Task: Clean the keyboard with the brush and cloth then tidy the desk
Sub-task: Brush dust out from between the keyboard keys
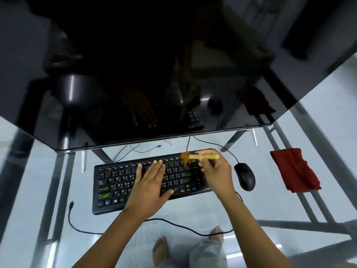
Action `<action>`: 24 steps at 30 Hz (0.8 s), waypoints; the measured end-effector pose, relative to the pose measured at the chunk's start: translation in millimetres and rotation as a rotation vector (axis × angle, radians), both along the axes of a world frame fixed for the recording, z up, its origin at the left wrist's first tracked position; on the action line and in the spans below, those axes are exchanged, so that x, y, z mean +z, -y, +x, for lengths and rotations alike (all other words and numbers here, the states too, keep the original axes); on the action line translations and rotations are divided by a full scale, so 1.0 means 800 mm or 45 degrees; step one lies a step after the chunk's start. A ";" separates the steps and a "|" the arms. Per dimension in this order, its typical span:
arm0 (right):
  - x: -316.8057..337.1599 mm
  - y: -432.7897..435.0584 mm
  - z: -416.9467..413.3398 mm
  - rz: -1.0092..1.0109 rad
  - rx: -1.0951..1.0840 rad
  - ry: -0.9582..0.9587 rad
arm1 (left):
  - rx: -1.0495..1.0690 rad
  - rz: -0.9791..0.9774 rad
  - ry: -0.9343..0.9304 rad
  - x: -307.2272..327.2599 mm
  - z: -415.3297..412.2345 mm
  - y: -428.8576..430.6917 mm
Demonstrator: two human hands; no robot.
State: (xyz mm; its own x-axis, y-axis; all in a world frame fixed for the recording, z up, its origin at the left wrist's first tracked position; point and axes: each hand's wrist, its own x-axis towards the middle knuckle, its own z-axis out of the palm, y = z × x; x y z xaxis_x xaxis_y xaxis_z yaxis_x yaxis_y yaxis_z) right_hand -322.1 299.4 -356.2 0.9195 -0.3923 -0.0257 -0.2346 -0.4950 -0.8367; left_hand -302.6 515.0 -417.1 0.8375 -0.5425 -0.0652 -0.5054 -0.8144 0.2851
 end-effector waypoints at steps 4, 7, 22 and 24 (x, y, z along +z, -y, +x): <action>-0.002 -0.022 0.001 -0.066 0.209 -0.104 | -0.048 0.104 0.047 -0.003 -0.006 -0.026; -0.002 -0.030 -0.002 -0.143 0.062 0.093 | -0.067 0.134 0.069 -0.006 -0.013 -0.035; 0.003 -0.043 -0.003 0.051 0.044 0.076 | -0.042 0.154 0.080 -0.012 -0.015 -0.039; 0.006 -0.047 -0.005 0.235 0.202 -0.136 | -0.018 0.099 0.061 -0.012 -0.012 -0.039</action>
State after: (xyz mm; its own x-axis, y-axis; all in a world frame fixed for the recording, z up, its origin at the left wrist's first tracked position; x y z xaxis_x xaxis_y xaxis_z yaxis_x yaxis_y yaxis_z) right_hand -325.8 336.6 -351.8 0.9573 -0.2233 -0.1833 -0.2578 -0.3740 -0.8909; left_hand -312.4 545.8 -426.6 0.8332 -0.5489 -0.0672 -0.5283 -0.8260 0.1964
